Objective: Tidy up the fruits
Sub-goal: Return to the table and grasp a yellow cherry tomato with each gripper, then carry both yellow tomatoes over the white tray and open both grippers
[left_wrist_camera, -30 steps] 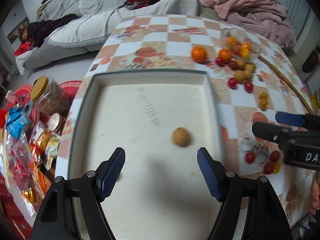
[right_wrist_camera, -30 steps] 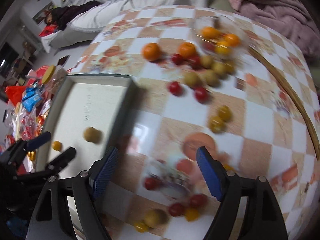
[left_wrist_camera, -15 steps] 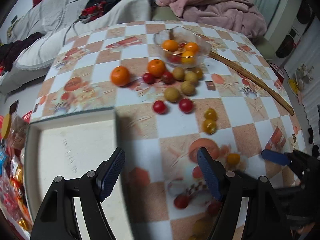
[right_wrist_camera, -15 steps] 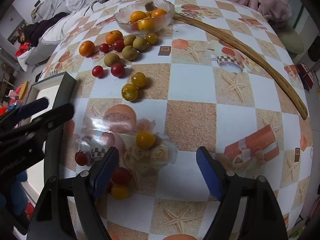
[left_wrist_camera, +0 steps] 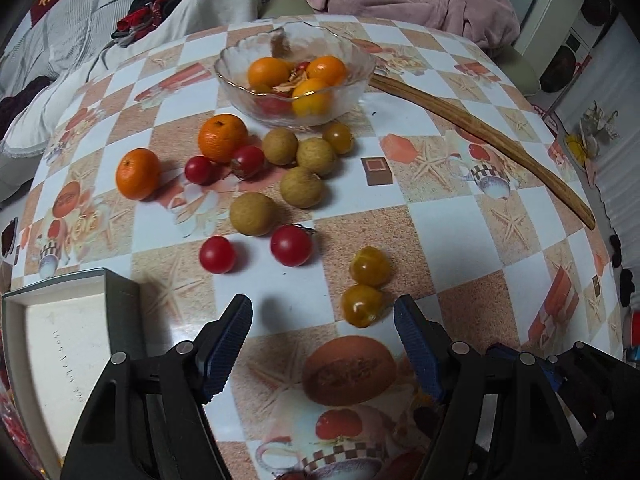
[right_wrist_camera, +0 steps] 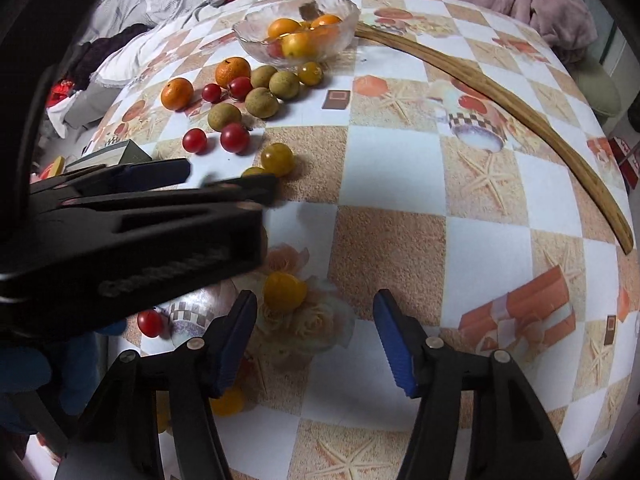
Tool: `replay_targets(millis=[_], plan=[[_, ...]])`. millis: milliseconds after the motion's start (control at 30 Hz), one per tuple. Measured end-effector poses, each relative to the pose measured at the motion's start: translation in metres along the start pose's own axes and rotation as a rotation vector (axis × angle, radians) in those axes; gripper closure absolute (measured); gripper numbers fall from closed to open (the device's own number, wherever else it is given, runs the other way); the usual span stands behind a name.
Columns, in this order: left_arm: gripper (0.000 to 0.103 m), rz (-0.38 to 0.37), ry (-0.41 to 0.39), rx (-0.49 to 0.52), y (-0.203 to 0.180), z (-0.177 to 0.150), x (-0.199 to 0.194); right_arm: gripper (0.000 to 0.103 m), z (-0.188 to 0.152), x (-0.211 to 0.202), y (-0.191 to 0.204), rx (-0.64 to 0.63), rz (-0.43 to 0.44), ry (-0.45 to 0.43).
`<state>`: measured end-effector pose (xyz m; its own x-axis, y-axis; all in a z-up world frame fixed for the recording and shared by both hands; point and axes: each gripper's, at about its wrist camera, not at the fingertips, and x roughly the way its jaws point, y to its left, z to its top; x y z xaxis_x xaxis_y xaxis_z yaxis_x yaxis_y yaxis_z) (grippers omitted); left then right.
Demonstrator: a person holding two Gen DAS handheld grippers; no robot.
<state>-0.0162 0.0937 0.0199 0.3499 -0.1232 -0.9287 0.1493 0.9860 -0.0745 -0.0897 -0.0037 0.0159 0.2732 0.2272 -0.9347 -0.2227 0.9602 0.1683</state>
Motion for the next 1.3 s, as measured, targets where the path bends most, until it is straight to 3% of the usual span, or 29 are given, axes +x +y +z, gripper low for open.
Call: replay_targets(millis=[67, 100, 133, 233, 333, 400, 500, 867, 1300], plan=[[0.031, 0.006, 0.009, 0.001, -0.002, 0.000, 0.003, 0.043, 0.001, 0.001, 0.003, -0.014, -0.002, -0.009], [0.041, 0.006, 0.016, 0.000, -0.002, 0.000, 0.005, 0.047, 0.001, 0.001, 0.005, -0.021, -0.001, -0.013], [0.043, 0.009, 0.029, -0.002, -0.003, 0.000, 0.008, 0.050, 0.001, 0.001, 0.006, -0.028, -0.001, -0.017], [0.043, 0.022, 0.021, 0.007, -0.006, 0.000, 0.008, 0.059, 0.001, 0.001, 0.008, -0.049, 0.008, -0.023], [0.058, 0.006, 0.012, 0.013, -0.009, 0.000, 0.007, 0.080, 0.001, 0.003, 0.015, -0.075, 0.046, -0.015], [0.078, -0.028, 0.012, 0.025, -0.012, 0.001, 0.006, 0.079, 0.000, 0.002, 0.016, -0.069, 0.055, -0.013], [0.078, -0.028, 0.008, 0.038, -0.015, -0.001, 0.004, 0.079, -0.001, -0.002, 0.007, -0.027, 0.081, -0.010], [0.078, -0.042, -0.023, -0.068, 0.018, -0.017, -0.029, 0.079, 0.001, -0.017, -0.022, 0.068, 0.116, -0.007], [0.078, -0.005, -0.064, -0.147, 0.066, -0.049, -0.072, 0.079, 0.012, -0.026, 0.016, -0.006, 0.138, -0.014]])
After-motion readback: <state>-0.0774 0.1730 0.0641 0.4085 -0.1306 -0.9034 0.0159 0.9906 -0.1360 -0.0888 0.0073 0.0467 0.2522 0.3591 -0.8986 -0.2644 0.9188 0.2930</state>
